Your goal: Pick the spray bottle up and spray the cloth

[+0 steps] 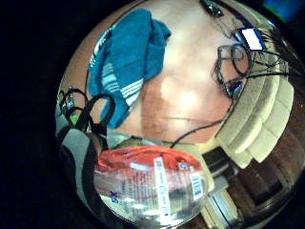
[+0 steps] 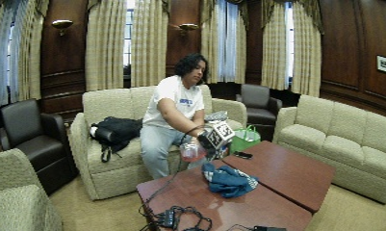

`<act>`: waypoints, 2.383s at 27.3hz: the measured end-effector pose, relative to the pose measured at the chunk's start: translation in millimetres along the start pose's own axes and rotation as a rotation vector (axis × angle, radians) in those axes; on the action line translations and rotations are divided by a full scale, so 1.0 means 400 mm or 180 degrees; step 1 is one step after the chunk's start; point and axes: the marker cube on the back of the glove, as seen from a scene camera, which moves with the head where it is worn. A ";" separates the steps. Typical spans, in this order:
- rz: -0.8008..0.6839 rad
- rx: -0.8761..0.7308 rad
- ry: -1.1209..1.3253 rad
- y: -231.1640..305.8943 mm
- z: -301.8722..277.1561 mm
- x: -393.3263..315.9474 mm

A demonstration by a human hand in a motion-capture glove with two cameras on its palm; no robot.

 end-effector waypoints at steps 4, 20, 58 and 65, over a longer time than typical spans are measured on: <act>-0.0214 0.0349 -0.0378 0.059 -0.045 -0.009; -0.1328 0.1512 -0.2294 0.180 0.099 -0.161; -0.1591 0.2418 -0.3358 -0.166 0.310 -0.537; -0.1584 0.2385 -0.3346 -0.230 0.285 -0.563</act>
